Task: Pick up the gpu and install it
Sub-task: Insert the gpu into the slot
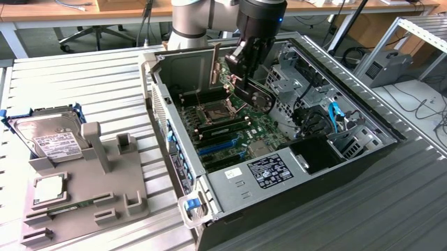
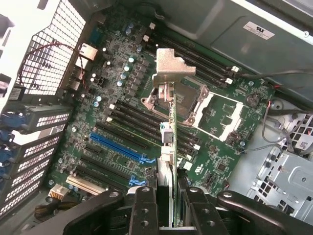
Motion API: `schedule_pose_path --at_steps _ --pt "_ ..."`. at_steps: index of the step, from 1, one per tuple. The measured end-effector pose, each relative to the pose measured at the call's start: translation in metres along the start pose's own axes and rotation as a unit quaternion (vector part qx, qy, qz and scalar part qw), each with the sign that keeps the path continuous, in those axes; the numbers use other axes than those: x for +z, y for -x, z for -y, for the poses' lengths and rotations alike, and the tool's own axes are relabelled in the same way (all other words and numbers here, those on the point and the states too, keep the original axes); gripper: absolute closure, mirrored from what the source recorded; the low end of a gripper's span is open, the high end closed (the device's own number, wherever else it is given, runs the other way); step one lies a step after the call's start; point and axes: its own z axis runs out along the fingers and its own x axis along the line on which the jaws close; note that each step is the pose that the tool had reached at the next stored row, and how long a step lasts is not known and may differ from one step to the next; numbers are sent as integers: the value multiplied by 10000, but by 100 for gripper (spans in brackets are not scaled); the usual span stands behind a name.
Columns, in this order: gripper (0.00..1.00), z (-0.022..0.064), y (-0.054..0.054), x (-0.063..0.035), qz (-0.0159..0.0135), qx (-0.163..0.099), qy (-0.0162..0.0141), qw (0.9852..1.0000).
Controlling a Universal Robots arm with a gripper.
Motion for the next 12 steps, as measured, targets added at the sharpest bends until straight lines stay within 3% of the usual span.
schedule_pose_path --at_steps 12 --pt "74 0 0 0 5 -159 3 9999"
